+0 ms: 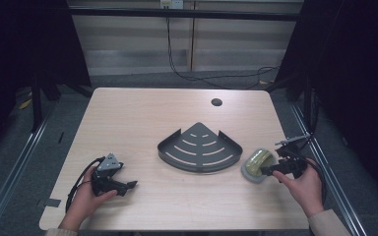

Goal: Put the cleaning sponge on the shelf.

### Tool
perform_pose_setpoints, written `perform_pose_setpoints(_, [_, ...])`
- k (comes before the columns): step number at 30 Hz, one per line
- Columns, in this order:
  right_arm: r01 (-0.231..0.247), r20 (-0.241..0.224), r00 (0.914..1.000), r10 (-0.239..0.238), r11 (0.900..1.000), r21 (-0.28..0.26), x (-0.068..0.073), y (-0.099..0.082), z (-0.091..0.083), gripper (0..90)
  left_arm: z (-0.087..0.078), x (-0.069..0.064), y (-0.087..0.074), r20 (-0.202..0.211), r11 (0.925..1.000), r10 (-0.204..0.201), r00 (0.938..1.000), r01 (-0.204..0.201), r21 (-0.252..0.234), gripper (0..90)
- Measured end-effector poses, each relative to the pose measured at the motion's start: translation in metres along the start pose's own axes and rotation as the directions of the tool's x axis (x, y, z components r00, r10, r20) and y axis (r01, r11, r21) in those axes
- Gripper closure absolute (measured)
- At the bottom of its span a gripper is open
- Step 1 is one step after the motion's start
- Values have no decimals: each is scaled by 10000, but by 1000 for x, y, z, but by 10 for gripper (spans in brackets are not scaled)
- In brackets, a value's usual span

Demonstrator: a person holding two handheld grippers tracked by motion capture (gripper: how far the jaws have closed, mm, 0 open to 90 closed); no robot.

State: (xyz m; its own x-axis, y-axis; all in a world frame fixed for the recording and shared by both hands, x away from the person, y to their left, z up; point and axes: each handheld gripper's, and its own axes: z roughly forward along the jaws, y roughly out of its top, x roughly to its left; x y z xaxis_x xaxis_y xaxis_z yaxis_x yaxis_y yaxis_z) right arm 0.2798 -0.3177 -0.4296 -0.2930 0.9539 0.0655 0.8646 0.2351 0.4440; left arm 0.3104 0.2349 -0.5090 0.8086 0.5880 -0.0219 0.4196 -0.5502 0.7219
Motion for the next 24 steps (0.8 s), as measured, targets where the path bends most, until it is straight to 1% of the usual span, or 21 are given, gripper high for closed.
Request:
perform_pose_setpoints(2, [-179,-102,9998,178,9998,-112,1,11,-2,207,0,0,0,1,10000,-2,10000,2,1,107])
perform_pose_setpoints(4, [-423,-100,9991,422,9990,-114,3,22,-2,207,0,0,0,2,10000,1,10000,-1,2,107])
perform_pose_setpoints(6, [-480,-39,9988,480,9988,-46,6,31,0,212,0,0,0,3,10000,-1,10000,1,4,107])
perform_pose_setpoints(9, [-677,235,9974,674,9976,127,8,39,5,221,0,0,0,4,10000,0,10000,0,1,107])
perform_pose_setpoints(12, [-992,373,9945,977,9943,397,8,43,14,225,0,0,0,4,10000,-1,10000,1,1,107])
perform_pose_setpoints(13, [-992,373,9945,977,9943,397,8,43,14,225,0,0,0,4,10000,-1,10000,1,1,107])
perform_pose_setpoints(14, [-1112,514,9928,1086,9925,501,7,45,20,225,0,0,0,8,10000,-3,10000,3,0,107])
perform_pose_setpoints(16, [-1297,527,9905,1270,9902,509,6,46,24,227,0,0,0,4,10000,-7,10000,7,-14,107])
perform_pose_setpoints(18, [-1321,634,9897,1286,9898,540,6,47,26,229,0,0,0,8,10000,1,10000,-1,1,107])
perform_pose_setpoints(21, [-1395,846,9875,1329,9872,776,5,46,28,247,0,0,0,12,10000,-17,10000,17,-15,106])
perform_pose_setpoints(22, [-1380,835,9879,1310,9868,843,4,45,29,258,0,0,0,15,10000,-12,10000,12,-6,107])
perform_pose_setpoints(24, [-1405,895,9872,1322,9857,932,3,44,29,327,0,0,0,10,10000,0,10000,0,3,106])
